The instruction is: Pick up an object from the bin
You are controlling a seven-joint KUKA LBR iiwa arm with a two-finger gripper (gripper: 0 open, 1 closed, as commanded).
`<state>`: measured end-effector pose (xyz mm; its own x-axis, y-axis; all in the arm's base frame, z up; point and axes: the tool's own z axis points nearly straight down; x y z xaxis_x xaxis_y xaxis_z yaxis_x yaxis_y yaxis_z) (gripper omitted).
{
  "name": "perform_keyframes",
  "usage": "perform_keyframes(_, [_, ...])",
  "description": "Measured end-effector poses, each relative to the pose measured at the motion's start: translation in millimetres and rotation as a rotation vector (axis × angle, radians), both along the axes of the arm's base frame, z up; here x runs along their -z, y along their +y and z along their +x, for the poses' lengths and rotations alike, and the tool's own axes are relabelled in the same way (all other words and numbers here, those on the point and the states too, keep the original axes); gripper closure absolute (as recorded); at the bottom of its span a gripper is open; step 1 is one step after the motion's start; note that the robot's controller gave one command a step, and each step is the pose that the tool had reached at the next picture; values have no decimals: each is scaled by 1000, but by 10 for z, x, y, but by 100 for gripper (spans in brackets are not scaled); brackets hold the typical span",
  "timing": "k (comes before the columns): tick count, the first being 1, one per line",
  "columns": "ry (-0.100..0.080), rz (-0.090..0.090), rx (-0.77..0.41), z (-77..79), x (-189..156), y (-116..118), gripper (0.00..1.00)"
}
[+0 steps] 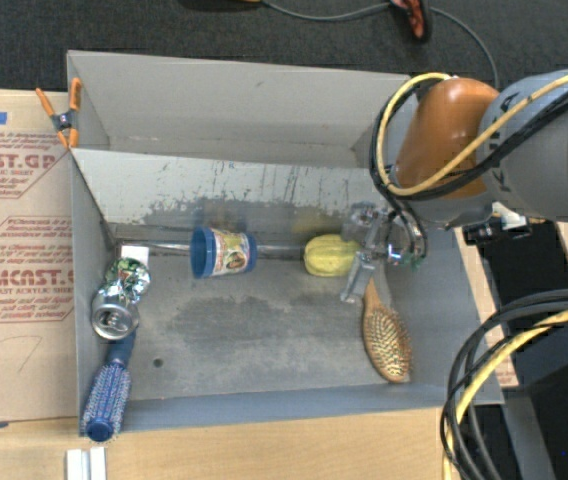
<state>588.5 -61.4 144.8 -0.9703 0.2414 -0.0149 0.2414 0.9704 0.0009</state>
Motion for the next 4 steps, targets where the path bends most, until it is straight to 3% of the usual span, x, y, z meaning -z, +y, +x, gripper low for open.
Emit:
perform_keyframes(1, [-3, -4, -68, 20, 290, -5, 0])
perform_keyframes(2, [-1, 2, 98, 3, 765, 64, 0])
perform_keyframes(3, [-3, -3, 37, -93, 751, 87, 100])
perform_keyframes(4, [-3, -4, 37, -93, 751, 88, 100])
